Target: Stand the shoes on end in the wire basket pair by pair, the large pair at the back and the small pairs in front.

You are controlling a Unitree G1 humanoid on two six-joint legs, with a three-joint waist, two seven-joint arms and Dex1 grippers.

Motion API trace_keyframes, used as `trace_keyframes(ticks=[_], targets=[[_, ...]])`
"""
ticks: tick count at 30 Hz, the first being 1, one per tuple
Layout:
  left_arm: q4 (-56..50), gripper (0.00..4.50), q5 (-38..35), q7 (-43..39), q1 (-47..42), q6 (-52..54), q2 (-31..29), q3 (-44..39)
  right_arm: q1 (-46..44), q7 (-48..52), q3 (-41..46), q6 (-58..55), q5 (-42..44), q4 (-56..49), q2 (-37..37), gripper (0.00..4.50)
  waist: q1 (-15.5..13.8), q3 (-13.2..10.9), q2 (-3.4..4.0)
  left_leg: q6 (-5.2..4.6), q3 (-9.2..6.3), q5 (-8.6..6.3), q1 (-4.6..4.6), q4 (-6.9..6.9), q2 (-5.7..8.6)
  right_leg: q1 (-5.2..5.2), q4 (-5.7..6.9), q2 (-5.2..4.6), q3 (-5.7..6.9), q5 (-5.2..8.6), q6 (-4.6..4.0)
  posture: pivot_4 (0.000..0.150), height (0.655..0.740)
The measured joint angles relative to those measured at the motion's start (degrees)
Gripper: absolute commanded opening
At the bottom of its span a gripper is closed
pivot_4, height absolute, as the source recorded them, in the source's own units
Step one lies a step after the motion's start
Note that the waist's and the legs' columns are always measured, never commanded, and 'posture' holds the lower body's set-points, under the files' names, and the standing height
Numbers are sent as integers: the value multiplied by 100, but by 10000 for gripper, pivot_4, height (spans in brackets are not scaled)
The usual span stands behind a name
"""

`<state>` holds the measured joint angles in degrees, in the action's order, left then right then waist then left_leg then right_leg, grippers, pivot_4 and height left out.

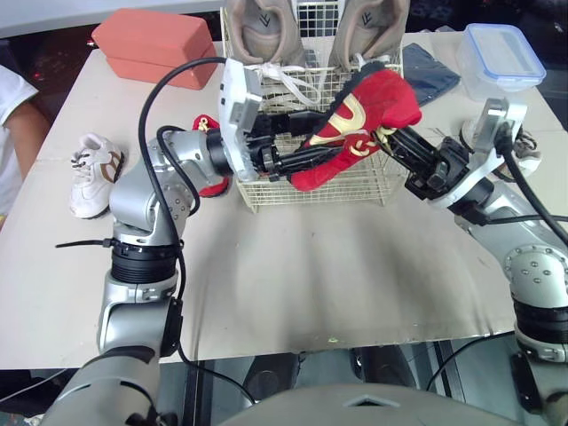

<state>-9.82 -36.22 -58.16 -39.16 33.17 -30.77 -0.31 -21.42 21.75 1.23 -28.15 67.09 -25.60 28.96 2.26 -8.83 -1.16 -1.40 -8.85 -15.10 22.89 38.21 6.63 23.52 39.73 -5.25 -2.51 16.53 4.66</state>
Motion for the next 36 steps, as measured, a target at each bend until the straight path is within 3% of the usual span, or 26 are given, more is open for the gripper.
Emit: trace_keyframes(ticks=[1, 9, 14, 22, 29, 34, 35, 36], targets=[[-16, 44521, 59, 21, 0, -42, -79, -4, -100, -36, 10, 2, -64, 0, -38, 0, 8, 0, 0, 0, 0, 0, 0, -1, 0, 1, 1, 0, -1, 0, 0, 1500, 7400], [-182, 44521, 90, -93, 162, 40, -1145, -439, -1003, -327, 449, 132, -576, 162, -270, 0, 14, -1, 0, 0, 0, 0, 1, -4, 0, 4, 0, 2, -1, 0, 0, 1500, 7400], [-497, 44521, -13, -110, 248, 186, -1605, -785, -1500, -355, 455, 348, -1895, 472, 117, 0, -16, -1, 1, 0, -1, 0, 1, -7, 1, 4, -4, 10, 4, 0, 0, 1500, 7400], [-724, 44521, -199, -25, 343, 468, -1668, -808, -1474, 97, -587, 314, -4117, 747, 946, 0, 9, -2, 1, 0, 2, 0, 3, -8, 0, 7, -2, -2, -2, 0, 0, 1500, 7400], [-760, 44521, -332, 89, 399, 660, -1669, -811, -1404, 247, -886, -465, -4749, 651, 1056, 0, -13, -1, 1, 0, 1, 0, 3, -8, 0, 5, -4, -4, -1, 0, 0, 1500, 7400], [-760, 44521, -332, 80, 426, 657, -1685, -809, -1410, 155, -777, -1008, -4773, 562, 744, 0, -22, 1, -3, 0, 0, 0, 3, -7, 0, 3, -5, -5, 0, 0, 0, 1500, 7400], [-759, 45000, -332, 77, 427, 654, -1687, -809, -1411, 149, -747, -1047, -4786, 557, 692, 6835, -22, 1, -2, 0, 0, 0, 2, -7, 0, 3, -5, -5, 0, 0, 0, 1500, 7400], [-759, 45000, -331, 73, 431, 646, -1696, -810, -1412, 152, -727, -1067, -4787, 558, 655, 9805, -22, 1, -2, 0, 0, 0, 3, -7, 0, 3, -5, -5, 0, 0, 0, 1500, 7400]])
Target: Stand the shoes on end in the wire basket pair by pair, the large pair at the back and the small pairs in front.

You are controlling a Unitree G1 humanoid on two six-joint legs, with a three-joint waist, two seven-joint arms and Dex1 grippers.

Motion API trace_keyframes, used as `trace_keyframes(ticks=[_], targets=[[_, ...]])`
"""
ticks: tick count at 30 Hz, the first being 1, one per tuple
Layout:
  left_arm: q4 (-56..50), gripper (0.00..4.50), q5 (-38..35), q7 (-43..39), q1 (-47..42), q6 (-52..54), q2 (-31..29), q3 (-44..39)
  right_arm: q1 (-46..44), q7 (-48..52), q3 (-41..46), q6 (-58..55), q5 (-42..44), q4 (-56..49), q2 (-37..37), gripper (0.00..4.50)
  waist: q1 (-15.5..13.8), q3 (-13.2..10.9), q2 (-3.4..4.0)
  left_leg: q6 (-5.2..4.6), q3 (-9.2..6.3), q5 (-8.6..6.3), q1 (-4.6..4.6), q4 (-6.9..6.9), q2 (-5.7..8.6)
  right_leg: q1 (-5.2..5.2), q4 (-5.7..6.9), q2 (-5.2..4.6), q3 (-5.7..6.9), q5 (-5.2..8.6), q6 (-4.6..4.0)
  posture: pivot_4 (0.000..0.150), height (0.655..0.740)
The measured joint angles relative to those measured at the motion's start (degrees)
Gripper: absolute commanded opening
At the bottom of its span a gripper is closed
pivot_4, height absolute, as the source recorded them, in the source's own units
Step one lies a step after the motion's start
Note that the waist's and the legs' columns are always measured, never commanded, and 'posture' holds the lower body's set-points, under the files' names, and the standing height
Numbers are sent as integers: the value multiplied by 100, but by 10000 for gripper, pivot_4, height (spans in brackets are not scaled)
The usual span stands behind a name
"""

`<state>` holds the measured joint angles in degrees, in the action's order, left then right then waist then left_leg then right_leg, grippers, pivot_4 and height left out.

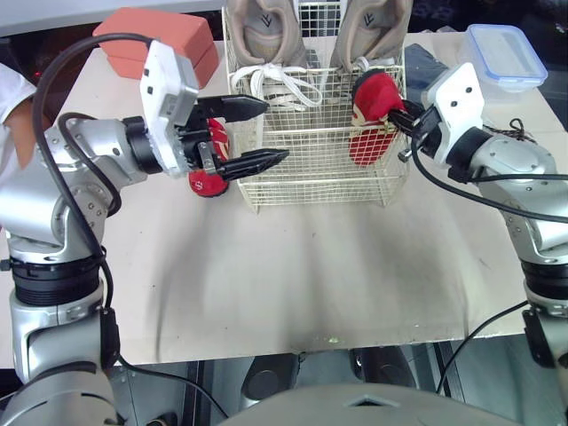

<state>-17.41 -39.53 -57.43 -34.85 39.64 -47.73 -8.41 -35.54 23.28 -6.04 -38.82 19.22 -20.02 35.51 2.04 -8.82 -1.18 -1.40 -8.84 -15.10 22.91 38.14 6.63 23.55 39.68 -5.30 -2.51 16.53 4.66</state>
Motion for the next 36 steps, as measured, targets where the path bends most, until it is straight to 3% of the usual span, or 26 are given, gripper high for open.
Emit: trace_keyframes(ticks=[4, 6, 13, 19, 26, 36], targets=[[60, 45000, 17, 28, 101, -106, -14, -29, -9, 137, 270, -65, 107, 62, -82, 29553, 17, -1, 1, 0, 1, 0, 0, -1, 0, 1, 1, 0, -1, 0, 0, 1500, 7400], [156, 45000, 15, 93, 117, -170, 18, -109, -17, 283, 547, -148, 387, 75, -175, 36953, 16, -1, 1, 0, 0, 0, 0, -2, 0, 1, 0, 0, -1, 0, 0, 1500, 7400], [1003, 45000, 43, 194, -108, -598, -48, -717, 125, 1133, 1130, -188, 1194, -67, 22, 36953, 13, -1, 1, 0, -2, 0, 0, -2, 0, 1, -1, -1, 3, 0, 0, 1500, 7400], [2511, 45000, 905, 1119, -590, -1350, 14, -985, 588, 2347, 1373, 398, 1907, -402, 131, 36953, 24, -1, 1, -1, 1, 0, -1, 0, 0, -1, 1, -3, 1, 0, 0, 1500, 7400], [4114, 45000, 1590, 1881, -492, -1542, 488, -890, 845, 2622, 1018, 745, 1712, -490, 147, 36953, 16, -1, 0, 0, -3, 0, 2, 3, 3, 3, 4, -5, 5, 0, 0, 1500, 7400], [5568, 45000, 1842, 1847, -871, -1345, 921, -550, 840, 2529, 804, 823, 1576, -740, 102, 36953, 28, -1, -8, 0, -12, 0, 8, 6, 7, 4, 4, -8, 13, 0, 0, 1500, 7400]])
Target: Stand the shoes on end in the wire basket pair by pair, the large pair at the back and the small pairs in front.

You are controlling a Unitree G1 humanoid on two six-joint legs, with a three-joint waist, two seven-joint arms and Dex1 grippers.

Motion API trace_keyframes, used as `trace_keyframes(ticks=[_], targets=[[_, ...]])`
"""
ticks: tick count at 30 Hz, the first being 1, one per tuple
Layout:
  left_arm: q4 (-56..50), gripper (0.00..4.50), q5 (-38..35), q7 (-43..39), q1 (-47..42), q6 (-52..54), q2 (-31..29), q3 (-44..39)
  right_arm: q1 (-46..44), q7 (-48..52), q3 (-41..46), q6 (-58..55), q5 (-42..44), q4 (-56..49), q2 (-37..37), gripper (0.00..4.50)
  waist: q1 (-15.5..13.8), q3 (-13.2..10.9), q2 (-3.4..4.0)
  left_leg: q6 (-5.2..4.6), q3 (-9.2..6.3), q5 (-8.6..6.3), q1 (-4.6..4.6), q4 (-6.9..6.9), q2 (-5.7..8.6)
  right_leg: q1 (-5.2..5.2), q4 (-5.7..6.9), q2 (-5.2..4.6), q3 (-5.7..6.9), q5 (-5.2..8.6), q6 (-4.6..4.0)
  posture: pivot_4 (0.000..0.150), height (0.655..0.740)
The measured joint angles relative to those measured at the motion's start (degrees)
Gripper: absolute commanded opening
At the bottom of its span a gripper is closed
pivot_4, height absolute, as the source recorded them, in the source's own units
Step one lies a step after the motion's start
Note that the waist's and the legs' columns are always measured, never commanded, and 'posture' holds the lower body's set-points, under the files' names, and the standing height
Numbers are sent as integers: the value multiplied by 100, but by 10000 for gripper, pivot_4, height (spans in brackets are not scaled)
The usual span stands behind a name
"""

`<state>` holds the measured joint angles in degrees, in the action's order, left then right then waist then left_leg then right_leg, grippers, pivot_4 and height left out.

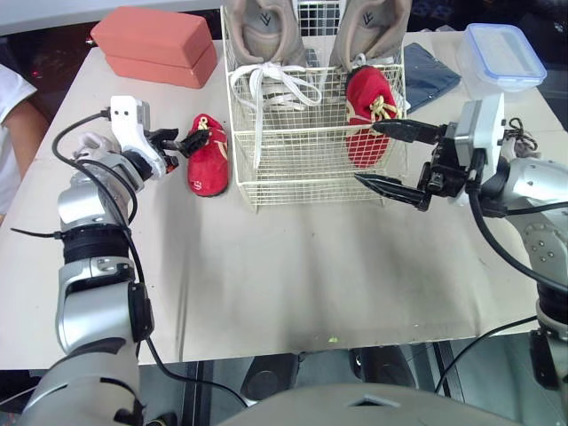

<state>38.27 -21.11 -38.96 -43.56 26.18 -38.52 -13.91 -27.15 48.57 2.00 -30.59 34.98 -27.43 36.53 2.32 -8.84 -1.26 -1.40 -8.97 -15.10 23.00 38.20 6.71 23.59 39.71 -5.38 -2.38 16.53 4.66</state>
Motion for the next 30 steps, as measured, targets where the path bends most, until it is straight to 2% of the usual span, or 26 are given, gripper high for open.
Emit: trace_keyframes(ticks=[6, 9, 10, 11, 15, 19, 25, 30], targets=[[391, 45000, 181, 15, -155, 11, 0, 61, 83, -125, 0, -2, 12, -140, -75, 36953, 2, 0, -1, 0, 0, 0, -1, 0, 0, 0, 3, 0, 0, 0, 0, 1500, 7400], [392, 36516, 172, -59, -144, 105, 11, 60, 96, -159, 0, -3, 13, -144, -78, 38327, 3, 1, -1, 0, 0, 0, -1, 1, 1, 0, 3, -1, -1, 0, 0, 1500, 7400], [384, 31370, 166, -80, -133, 114, 29, 59, 97, -162, 0, -3, 13, -144, -78, 38327, 3, 1, -1, 0, 0, 0, -1, 1, 1, 0, 4, -1, -1, 0, 0, 1500, 7400], [363, 30338, 164, -82, -119, 120, 48, 56, 97, -163, 0, -3, 13, -143, -78, 38327, 4, 1, -1, 0, 0, 0, -1, 1, 1, 0, 4, -1, -1, 0, 0, 1500, 7400], [270, 14062, 160, -54, -52, 119, 79, 42, 97, -158, 0, -3, 10, -135, -78, 38327, 8, 1, -1, 0, 0, 0, -1, 1, 1, 1, 4, -1, -2, 0, 0, 1500, 7400], [32, 538, 154, 80, 150, 83, 131, -48, 90, -138, 0, 10, -9, -111, -86, 38327, 5, 1, -1, 0, 1, 0, -1, 1, 1, 1, 4, -1, -2, 0, 0, 1500, 7400], [-448, 353, 116, 223, 465, -20, 222, -172, 53, -106, -41, 121, -81, -1, -117, 38327, 2, 1, -1, 0, 0, 0, -1, 1, 1, 1, 3, -2, -1, 0, 0, 1500, 7400], [-1386, 353, 59, 426, 802, -548, 359, -407, 6, -72, -94, 210, -103, 123, -147, 38327, -3, 0, -2, 0, -1, 0, 1, 2, 1, 1, 1, -3, 0, 0, 0, 1500, 7400]])
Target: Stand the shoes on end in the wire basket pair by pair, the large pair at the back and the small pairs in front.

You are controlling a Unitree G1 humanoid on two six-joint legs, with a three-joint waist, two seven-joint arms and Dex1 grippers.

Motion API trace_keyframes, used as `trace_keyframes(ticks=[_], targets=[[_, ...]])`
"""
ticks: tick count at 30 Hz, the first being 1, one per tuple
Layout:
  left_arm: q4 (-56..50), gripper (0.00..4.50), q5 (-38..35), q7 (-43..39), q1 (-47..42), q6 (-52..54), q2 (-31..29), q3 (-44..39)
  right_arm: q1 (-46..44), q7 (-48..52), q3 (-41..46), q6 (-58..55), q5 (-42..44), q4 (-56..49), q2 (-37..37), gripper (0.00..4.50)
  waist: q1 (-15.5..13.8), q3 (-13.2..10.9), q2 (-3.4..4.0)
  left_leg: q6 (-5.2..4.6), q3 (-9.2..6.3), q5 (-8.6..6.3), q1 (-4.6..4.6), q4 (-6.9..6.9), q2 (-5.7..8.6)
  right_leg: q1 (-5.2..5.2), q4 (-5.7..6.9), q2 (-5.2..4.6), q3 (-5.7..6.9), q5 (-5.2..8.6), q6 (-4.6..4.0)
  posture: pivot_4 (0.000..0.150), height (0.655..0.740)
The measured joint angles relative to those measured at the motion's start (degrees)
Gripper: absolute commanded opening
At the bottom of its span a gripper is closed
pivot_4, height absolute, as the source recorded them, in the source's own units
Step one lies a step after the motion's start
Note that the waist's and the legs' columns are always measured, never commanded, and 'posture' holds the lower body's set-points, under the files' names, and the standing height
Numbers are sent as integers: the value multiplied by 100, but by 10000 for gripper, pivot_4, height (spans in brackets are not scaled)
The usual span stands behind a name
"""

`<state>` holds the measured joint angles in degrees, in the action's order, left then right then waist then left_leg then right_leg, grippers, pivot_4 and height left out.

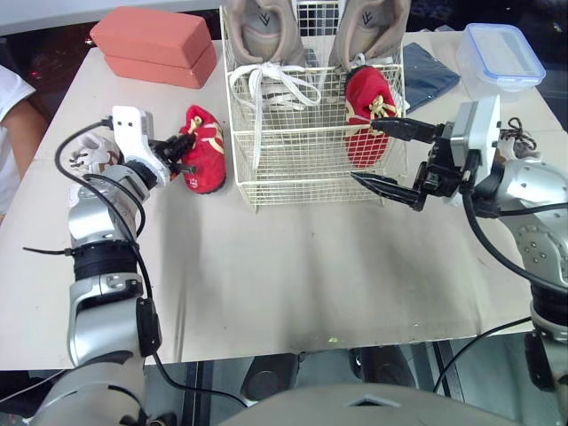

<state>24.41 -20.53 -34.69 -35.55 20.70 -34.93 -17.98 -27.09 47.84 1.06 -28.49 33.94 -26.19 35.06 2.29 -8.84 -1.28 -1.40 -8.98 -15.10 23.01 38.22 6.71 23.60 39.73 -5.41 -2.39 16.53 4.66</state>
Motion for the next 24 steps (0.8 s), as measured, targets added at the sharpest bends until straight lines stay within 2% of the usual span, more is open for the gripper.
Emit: trace_keyframes(ticks=[3, 8, 12, 16, 24], targets=[[-538, 353, -12, 195, 84, -543, 145, -224, -47, 0, 1, 38, 0, 23, -4, 38327, -5, 0, 0, 0, 0, 0, 0, 0, 0, -1, -1, -1, 0, 0, 0, 1500, 7400], [-1600, 352, -231, 690, 84, -2588, 617, -1035, -96, 22, 4, 166, 0, 161, -47, 38327, 5, 1, -8, 0, 4, 0, 1, 0, 0, -1, -7, -2, -2, 0, 0, 1500, 7400], [-2405, 352, -465, 932, 229, -3038, 797, -1311, -155, 56, 13, 255, -3, 317, -51, 38327, -23, 2, -8, 0, 4, 0, -2, 1, 0, -5, -4, -2, 0, 0, 0, 1500, 7400], [-2762, 352, -418, 1286, 164, -3098, 1014, -1113, -289, 78, 20, 345, -3, 483, -55, 38327, -87, 4, -19, 0, 2, 0, -1, 7, 0, -8, -1, -1, 5, 0, 0, 1500, 7400], [-3111, 352, 300, 1568, -245, -3508, 1736, 230, -376, 14, 21, 369, 0, 492, -75, 38327, -159, 3, -24, 0, 5, 0, 0, 7, 5, -9, -5, -2, 2, 0, 0, 1500, 7400]])
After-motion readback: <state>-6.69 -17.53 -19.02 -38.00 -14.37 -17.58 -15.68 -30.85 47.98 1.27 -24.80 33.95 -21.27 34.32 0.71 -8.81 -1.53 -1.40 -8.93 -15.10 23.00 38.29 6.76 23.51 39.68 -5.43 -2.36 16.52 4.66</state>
